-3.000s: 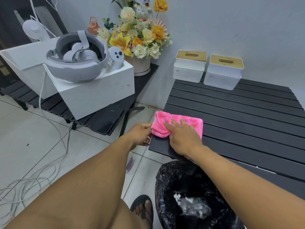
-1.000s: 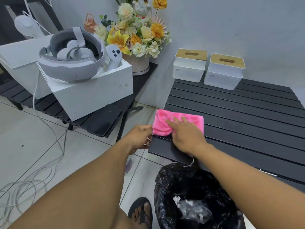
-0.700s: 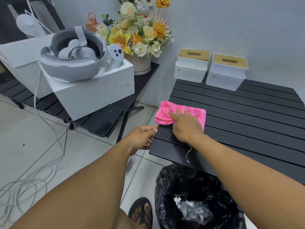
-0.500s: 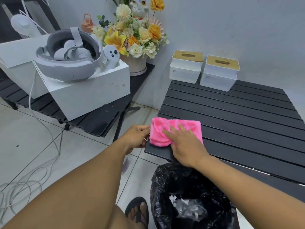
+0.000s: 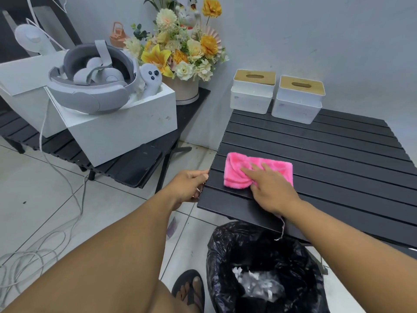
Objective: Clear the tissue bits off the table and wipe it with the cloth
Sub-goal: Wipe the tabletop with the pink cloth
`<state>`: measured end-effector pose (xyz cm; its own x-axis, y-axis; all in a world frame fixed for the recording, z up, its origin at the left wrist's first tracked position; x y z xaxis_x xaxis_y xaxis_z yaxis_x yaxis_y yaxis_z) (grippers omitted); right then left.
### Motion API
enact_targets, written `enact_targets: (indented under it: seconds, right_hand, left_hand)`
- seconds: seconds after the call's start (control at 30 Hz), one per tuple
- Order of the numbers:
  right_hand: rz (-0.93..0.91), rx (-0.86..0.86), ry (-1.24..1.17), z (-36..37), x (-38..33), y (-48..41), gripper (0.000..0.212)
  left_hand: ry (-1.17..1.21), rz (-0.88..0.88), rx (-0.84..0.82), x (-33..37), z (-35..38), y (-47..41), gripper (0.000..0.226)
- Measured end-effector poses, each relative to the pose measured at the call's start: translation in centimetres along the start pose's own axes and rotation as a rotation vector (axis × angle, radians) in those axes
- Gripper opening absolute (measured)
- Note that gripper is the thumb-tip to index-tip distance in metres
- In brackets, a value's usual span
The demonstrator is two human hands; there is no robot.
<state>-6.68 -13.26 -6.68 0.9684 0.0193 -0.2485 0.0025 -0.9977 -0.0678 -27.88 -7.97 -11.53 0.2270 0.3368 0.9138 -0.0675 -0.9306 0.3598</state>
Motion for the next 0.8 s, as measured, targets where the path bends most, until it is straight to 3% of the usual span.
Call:
enact_targets:
  seconds: [0.2, 0.53, 0.63, 0.8]
  right_hand:
    - [0.029, 0.019, 0.044, 1.7, -3.5, -3.4, 0.058]
    - [-0.266, -0.033, -0.047, 0.9, -5.6, 5.6, 0.057]
    - [-0.172, -0.027, -0.095, 0.1, -2.7, 5.9, 0.057]
    - [0.177, 0.095, -0.066, -1.7, 4.2, 6.8, 0.057]
  left_hand:
    - [0.021, -0.024, -0.031, -0.1, 0.0, 0.0, 0.027]
    - [-0.071, 0.015, -0.013, 0.7, -0.1, 0.7, 0.023]
    - [-0.071, 0.022, 0.044, 0.7, -0.2, 0.5, 0.031]
    - [-0.147, 0.074, 0.075, 1.1, 0.2, 1.0, 0.033]
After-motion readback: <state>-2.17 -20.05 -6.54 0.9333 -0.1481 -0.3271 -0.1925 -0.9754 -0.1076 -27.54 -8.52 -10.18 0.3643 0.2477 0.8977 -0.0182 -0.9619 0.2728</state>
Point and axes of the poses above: each hand's wrist, its own y-axis away from the middle knuckle, its own z-axis out of the palm, x = y × z, the point moved 7 cm from there along -y, towards the middle knuckle, and after that the axes turned 13 degrees about x, right-handed, at the moved point
